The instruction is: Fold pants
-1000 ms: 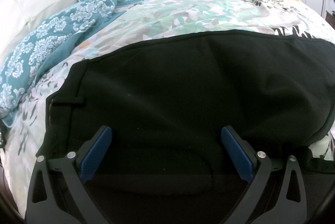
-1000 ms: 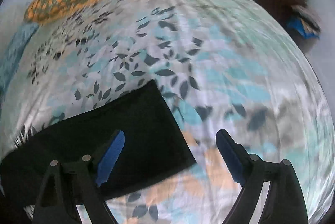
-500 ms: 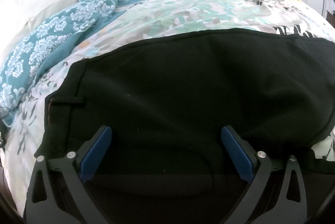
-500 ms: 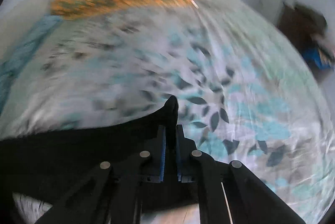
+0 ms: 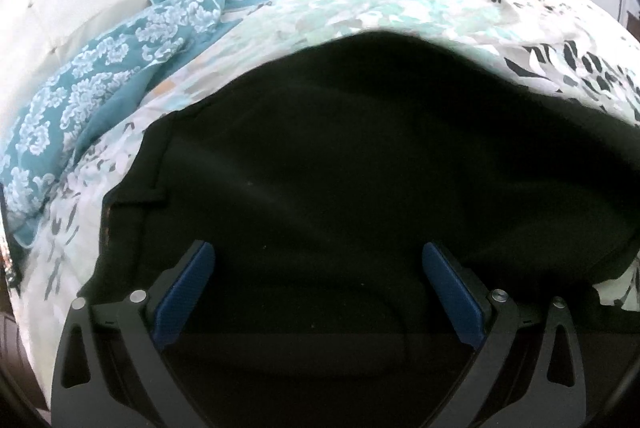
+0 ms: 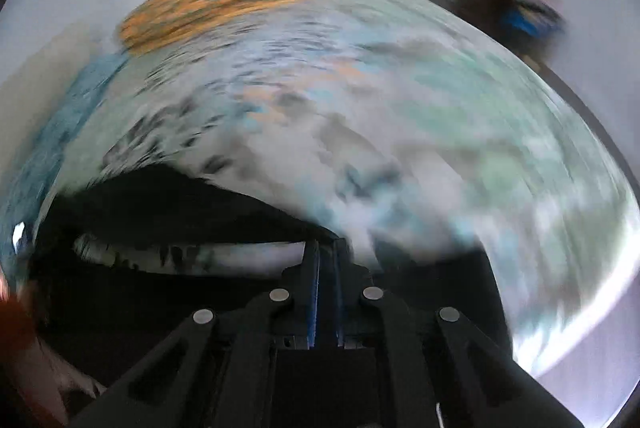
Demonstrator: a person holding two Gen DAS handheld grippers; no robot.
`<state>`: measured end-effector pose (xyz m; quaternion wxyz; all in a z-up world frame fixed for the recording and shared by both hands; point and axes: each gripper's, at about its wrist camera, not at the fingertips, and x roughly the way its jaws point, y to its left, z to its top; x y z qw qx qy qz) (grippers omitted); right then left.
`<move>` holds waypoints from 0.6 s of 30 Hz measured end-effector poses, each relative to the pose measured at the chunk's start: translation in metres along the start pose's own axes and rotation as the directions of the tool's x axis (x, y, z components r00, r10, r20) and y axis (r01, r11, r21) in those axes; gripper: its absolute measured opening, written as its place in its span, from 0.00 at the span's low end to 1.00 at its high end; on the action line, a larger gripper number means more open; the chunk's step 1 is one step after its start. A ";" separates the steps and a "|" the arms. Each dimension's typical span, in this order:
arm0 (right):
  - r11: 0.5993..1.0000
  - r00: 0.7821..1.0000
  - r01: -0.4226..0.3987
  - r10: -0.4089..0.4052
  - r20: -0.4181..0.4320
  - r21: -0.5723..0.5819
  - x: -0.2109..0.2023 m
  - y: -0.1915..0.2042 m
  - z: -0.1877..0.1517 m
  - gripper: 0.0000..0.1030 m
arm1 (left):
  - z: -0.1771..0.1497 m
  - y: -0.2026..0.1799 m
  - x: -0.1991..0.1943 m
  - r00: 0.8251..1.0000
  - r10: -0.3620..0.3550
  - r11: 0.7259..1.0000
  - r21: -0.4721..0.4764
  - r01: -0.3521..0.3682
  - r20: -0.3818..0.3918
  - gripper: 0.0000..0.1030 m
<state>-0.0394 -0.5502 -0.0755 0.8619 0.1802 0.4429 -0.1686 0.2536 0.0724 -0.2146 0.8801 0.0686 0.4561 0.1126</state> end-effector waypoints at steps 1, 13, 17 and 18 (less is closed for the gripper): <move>0.999 0.999 0.013 -0.015 0.044 0.053 -0.013 -0.003 -0.002 0.65 | 0.003 0.001 -0.001 1.000 -0.004 1.000 0.003 0.004 -0.020 1.00; 0.988 0.990 -0.127 0.132 0.053 -0.086 -0.016 0.135 -0.072 0.89 | -0.043 0.046 -0.082 0.991 -0.118 0.990 -0.083 0.114 -0.055 0.99; 0.956 0.976 -0.218 0.210 -0.059 -0.197 0.010 0.192 -0.114 0.89 | -0.073 0.055 -0.083 0.985 -0.151 0.985 -0.099 0.143 -0.088 0.99; 0.943 0.975 -0.220 0.204 -0.085 -0.248 0.016 0.204 -0.121 0.89 | -0.074 0.058 -0.080 0.981 -0.170 0.979 -0.126 0.157 -0.098 0.99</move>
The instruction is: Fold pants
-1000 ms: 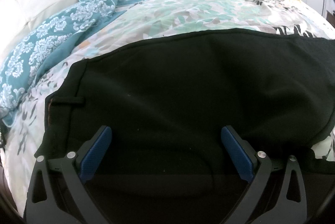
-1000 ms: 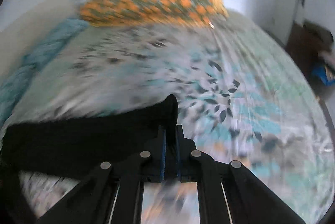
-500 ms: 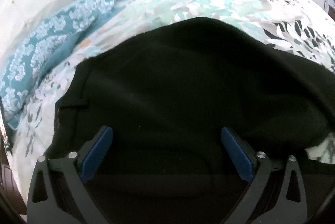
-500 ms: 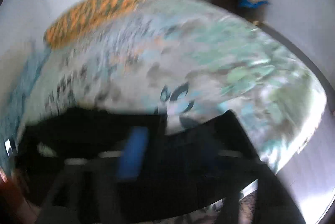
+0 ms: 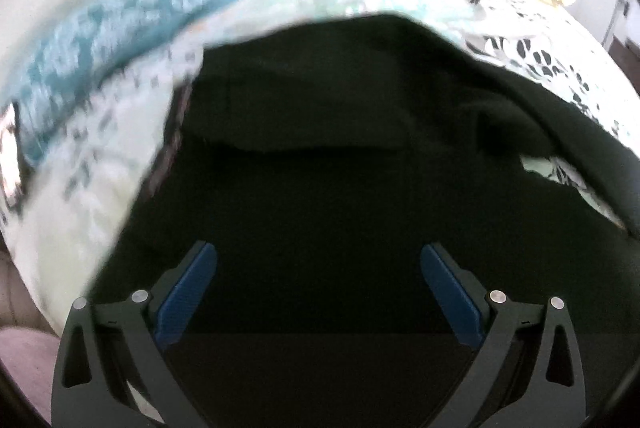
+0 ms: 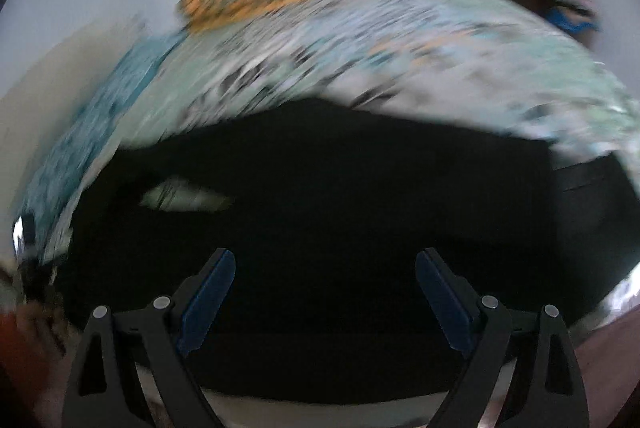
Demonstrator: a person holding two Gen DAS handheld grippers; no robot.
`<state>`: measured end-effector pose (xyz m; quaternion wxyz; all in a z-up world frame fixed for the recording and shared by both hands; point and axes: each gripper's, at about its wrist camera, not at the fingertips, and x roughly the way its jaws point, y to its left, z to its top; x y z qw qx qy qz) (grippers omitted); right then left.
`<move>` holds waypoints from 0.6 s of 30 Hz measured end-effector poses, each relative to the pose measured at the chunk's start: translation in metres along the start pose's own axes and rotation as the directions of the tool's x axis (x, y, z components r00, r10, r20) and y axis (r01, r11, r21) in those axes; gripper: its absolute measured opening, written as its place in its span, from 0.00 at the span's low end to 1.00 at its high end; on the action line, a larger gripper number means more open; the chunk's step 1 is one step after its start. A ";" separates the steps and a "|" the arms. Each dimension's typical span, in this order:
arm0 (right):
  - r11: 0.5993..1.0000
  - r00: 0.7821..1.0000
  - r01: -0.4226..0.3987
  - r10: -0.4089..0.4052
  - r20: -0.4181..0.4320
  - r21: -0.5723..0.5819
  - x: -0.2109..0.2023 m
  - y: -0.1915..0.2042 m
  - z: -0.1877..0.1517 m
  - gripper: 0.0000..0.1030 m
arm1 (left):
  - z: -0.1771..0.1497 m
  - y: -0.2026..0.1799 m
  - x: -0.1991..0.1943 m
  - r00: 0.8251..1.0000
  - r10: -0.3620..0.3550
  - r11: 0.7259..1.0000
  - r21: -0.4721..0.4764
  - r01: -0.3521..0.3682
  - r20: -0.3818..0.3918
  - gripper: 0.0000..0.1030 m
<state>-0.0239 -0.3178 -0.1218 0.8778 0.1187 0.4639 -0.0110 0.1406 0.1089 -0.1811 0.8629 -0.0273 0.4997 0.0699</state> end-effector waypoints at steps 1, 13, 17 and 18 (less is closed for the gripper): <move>0.998 1.000 0.013 -0.014 -0.021 -0.060 0.007 0.009 -0.003 0.89 | 0.002 0.004 0.002 1.000 -0.015 1.000 -0.026 0.015 0.002 0.99; 0.950 0.970 0.191 -0.221 -0.101 -0.245 0.039 0.013 -0.024 0.89 | 0.001 0.005 0.023 0.999 0.025 0.999 -0.031 -0.026 -0.033 0.99; 0.972 0.971 0.173 -0.195 -0.135 -0.159 0.045 -0.003 -0.023 1.00 | -0.004 0.000 0.024 0.998 0.053 0.999 -0.003 -0.053 -0.020 1.00; 0.978 0.975 0.159 -0.177 -0.133 -0.137 0.045 -0.008 -0.023 1.00 | -0.005 0.000 0.023 0.998 0.053 0.999 -0.003 -0.054 -0.017 1.00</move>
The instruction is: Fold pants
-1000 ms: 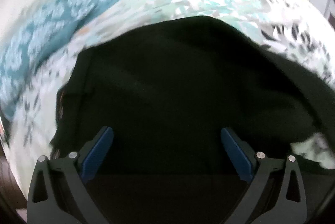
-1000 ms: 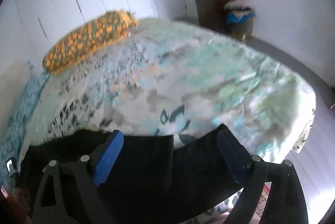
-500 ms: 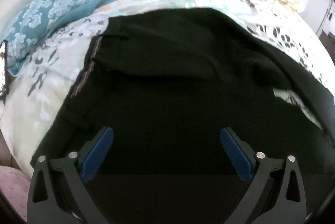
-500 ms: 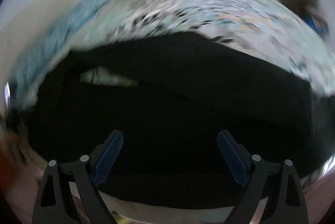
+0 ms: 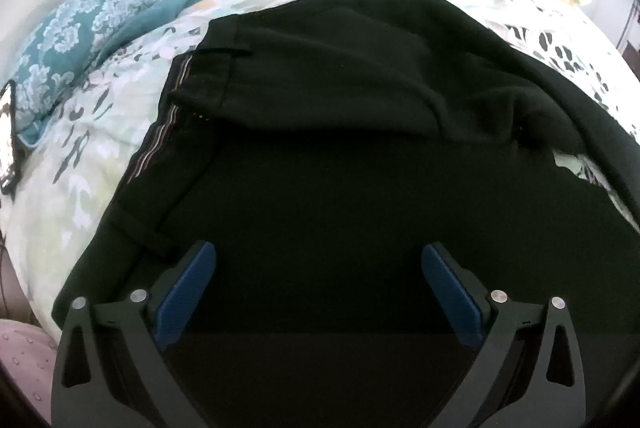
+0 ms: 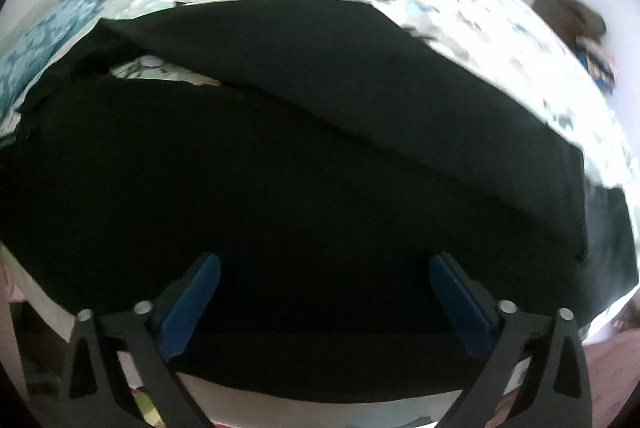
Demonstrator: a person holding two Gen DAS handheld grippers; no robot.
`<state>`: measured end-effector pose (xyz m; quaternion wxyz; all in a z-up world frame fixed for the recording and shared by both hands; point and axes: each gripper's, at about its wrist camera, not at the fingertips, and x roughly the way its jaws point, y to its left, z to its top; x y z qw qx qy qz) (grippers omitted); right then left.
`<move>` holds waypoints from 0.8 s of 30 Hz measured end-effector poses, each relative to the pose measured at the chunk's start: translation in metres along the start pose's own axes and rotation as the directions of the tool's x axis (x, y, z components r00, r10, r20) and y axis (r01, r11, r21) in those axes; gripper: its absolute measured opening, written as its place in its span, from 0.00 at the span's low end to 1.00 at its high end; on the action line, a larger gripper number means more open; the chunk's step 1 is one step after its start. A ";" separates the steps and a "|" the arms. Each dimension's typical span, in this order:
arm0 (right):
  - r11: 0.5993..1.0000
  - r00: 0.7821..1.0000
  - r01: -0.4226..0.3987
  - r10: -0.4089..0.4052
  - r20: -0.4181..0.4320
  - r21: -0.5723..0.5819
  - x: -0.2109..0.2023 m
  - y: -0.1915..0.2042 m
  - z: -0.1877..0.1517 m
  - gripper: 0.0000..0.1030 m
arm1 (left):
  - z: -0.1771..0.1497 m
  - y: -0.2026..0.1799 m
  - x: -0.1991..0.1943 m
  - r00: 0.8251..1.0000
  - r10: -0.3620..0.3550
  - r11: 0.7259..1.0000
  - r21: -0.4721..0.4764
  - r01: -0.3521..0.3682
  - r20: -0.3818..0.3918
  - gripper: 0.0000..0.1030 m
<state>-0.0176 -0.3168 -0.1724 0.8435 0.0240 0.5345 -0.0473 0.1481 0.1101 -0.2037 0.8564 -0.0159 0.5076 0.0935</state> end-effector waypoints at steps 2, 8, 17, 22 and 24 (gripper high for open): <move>1.000 1.000 -0.001 0.001 0.003 0.001 0.001 -0.001 0.001 1.00 | -0.001 0.000 0.000 1.000 0.001 1.000 -0.002 -0.001 0.003 1.00; 1.000 0.999 0.013 -0.013 0.036 0.020 0.000 0.002 -0.005 1.00 | -0.002 -0.001 0.000 1.000 0.009 1.000 0.000 -0.009 0.007 1.00; 1.000 1.000 0.002 -0.003 0.031 0.028 -0.001 0.003 0.000 1.00 | -0.004 0.000 0.000 1.000 0.018 1.000 0.008 -0.018 0.024 1.00; 0.964 0.954 -0.105 0.028 0.298 0.245 -0.062 -0.044 -0.003 0.96 | -0.004 0.001 0.000 1.000 0.017 1.000 0.010 -0.017 0.025 1.00; 0.922 0.940 -0.176 0.054 0.337 0.344 -0.068 -0.068 -0.011 0.96 | -0.004 0.001 0.000 1.000 0.019 1.000 0.011 -0.019 0.025 1.00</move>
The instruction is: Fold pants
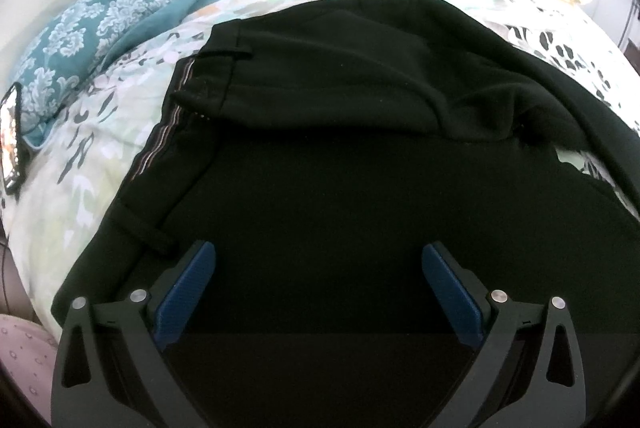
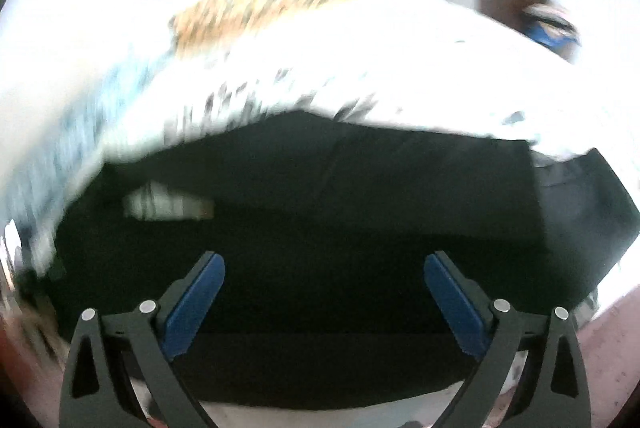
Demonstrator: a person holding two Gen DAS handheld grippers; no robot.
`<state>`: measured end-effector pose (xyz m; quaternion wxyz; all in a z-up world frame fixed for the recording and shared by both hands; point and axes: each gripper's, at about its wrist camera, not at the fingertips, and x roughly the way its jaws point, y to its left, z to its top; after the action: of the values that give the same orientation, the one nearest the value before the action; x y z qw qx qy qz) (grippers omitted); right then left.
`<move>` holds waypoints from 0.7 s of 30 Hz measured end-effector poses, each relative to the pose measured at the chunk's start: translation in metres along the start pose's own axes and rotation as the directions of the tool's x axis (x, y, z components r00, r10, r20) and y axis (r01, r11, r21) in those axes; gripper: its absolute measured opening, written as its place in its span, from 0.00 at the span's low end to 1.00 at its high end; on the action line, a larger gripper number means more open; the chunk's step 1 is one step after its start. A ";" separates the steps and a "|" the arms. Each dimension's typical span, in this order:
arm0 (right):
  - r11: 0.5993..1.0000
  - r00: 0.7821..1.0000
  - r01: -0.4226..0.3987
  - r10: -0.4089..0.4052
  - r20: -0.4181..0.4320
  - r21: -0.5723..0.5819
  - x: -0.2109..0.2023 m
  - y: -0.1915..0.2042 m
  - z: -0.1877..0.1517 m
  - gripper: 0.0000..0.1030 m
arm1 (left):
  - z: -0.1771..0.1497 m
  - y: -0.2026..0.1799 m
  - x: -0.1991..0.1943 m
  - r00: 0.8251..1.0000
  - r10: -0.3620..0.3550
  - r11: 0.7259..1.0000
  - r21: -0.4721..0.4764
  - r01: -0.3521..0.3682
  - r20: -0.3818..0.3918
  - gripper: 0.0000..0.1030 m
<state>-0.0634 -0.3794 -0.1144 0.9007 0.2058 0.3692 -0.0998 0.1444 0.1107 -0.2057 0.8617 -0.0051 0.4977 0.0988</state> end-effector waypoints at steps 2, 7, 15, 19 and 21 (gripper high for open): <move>0.986 0.993 -0.092 0.101 -0.058 0.141 0.010 -0.020 -0.005 0.96 | 0.000 0.000 0.000 1.000 0.003 1.000 0.001 -0.003 0.001 1.00; 0.936 0.960 -0.203 0.247 -0.128 0.286 0.041 -0.029 -0.014 0.95 | 0.000 0.000 0.000 1.000 0.002 1.000 0.002 -0.002 0.004 1.00; 0.850 0.984 -0.169 0.176 0.033 0.499 0.062 -0.099 0.022 0.91 | -0.004 0.001 -0.003 1.000 0.001 1.000 0.015 -0.001 0.017 1.00; 0.835 0.989 -0.149 0.132 0.069 0.529 0.060 -0.113 0.029 0.75 | -0.005 0.000 -0.003 1.000 0.006 1.000 0.015 -0.007 0.024 1.00; 0.840 0.991 -0.130 0.123 0.048 0.527 0.061 -0.119 0.030 0.57 | -0.005 0.000 -0.003 1.000 0.008 1.000 0.015 -0.008 0.027 1.00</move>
<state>-0.0407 -0.5005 -0.1739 0.8162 0.4689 0.3074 -0.1393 0.1385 0.1095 -0.2060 0.8679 0.0046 0.4869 0.0987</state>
